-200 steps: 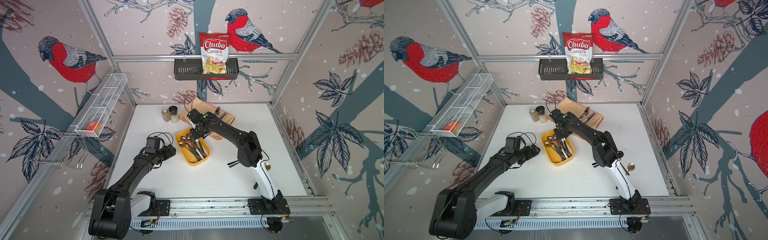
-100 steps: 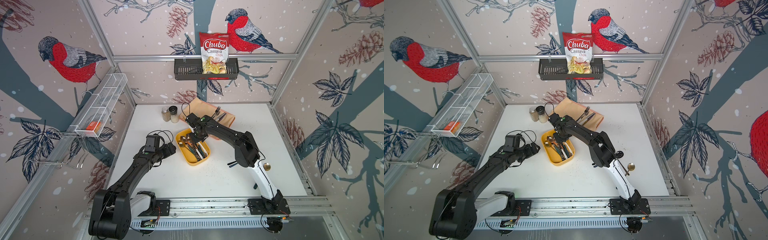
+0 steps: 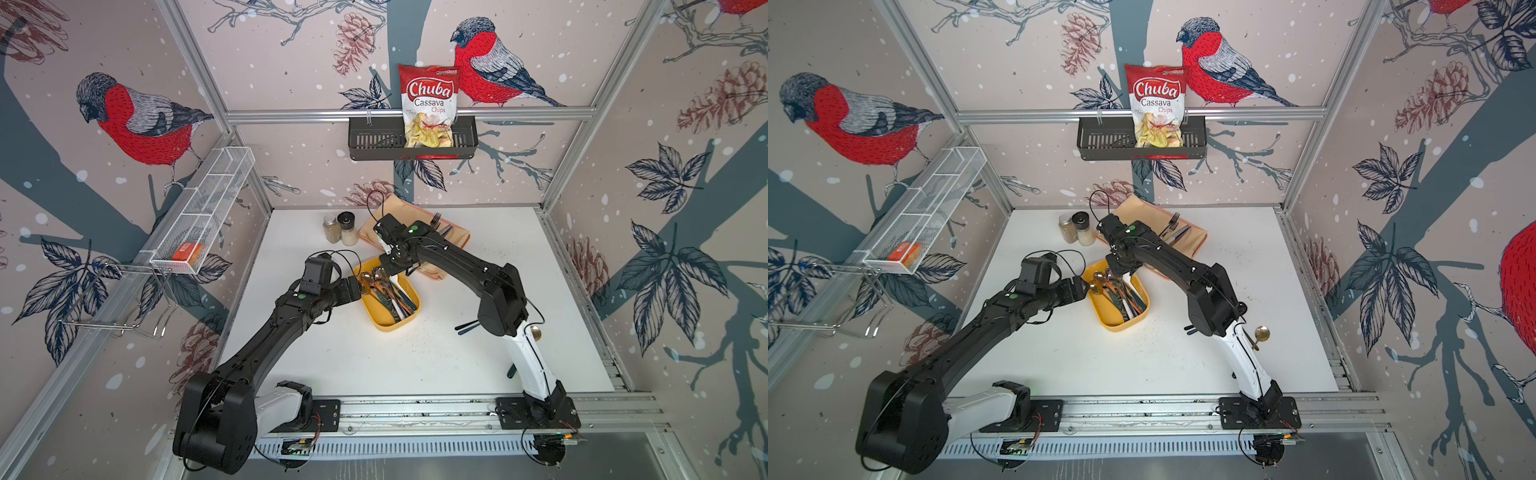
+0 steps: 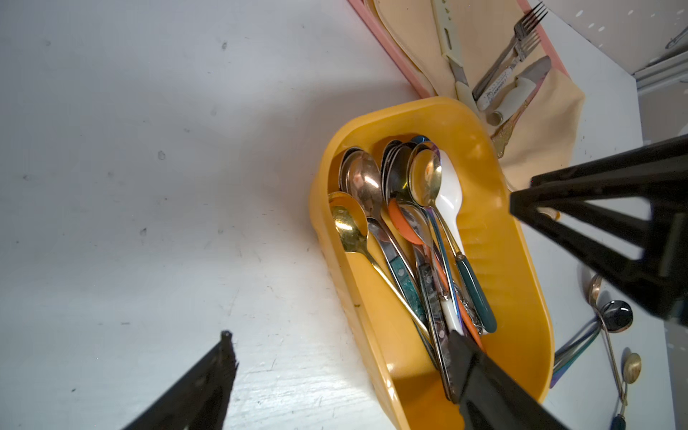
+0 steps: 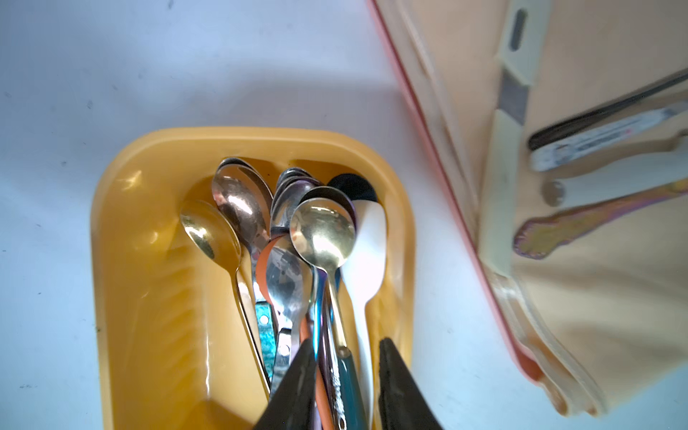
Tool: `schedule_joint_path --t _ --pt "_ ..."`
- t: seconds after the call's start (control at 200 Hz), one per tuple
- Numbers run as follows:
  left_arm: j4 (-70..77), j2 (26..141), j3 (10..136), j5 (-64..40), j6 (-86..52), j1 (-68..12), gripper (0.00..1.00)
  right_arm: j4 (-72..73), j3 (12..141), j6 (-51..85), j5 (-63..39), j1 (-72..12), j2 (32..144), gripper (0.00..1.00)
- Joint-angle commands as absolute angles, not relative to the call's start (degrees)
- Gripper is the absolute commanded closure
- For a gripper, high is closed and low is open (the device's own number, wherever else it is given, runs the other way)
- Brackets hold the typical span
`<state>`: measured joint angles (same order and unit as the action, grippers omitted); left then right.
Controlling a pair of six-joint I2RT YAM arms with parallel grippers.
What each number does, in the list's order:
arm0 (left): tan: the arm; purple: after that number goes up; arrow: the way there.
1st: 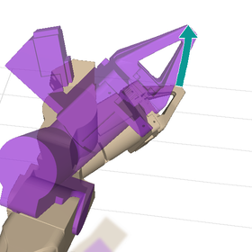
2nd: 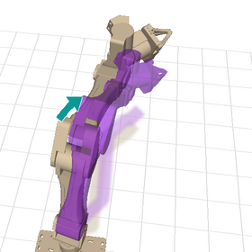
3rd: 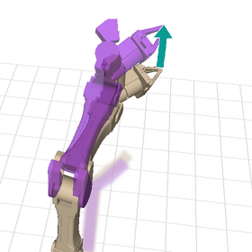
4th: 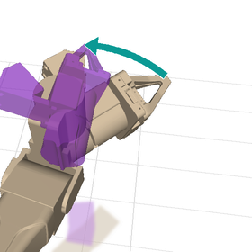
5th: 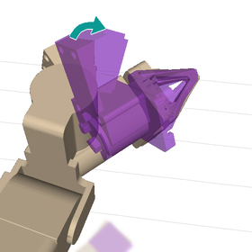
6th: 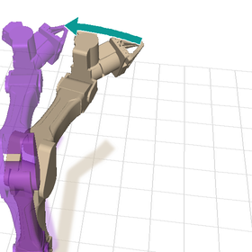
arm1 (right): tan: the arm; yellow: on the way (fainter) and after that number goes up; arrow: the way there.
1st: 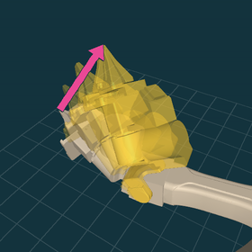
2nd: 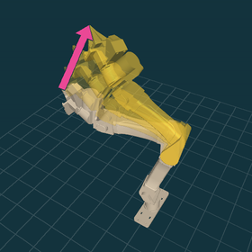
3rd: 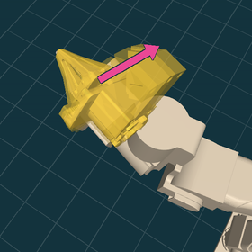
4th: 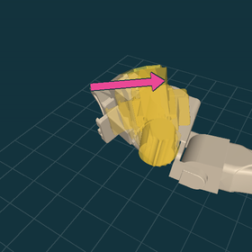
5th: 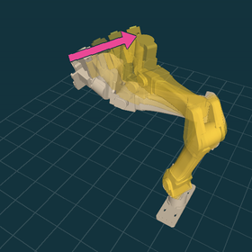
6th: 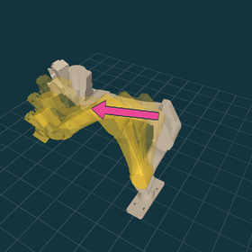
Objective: Put the spoon into the storage box
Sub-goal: Place the spoon in the storage box.
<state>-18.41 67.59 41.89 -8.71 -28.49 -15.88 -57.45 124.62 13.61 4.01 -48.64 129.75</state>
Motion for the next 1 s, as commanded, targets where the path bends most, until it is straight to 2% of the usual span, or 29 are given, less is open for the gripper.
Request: schedule_joint_path --t 0.0,0.12,0.355,0.53,0.7,0.996 --pt "-19.85 68.42 44.18 -5.41 -26.37 -17.89 0.09 -58.60 121.43 15.17 7.42 -47.26 125.39 0.68" --pt "-20.55 69.78 46.63 -3.92 -25.03 -20.32 0.09 -57.37 112.42 16.40 9.12 -44.09 118.37 0.67" --pt "-21.38 73.35 50.54 -3.12 -23.17 -23.01 0.09 -50.33 86.75 19.61 8.61 -35.37 102.25 0.66" --pt "-21.49 75.10 51.98 -3.21 -22.69 -24.32 0.09 -46.21 72.38 18.81 6.97 -29.52 95.21 0.63" --pt "-22.32 76.46 53.61 -2.91 -22.13 -25.11 0.09 -43.77 65.76 18.10 5.81 -24.71 93.82 0.63" --pt "-22.85 75.76 52.90 -2.30 -22.92 -25.43 0.09 -43.11 62.87 17.22 5.81 -19.80 96.36 0.62"
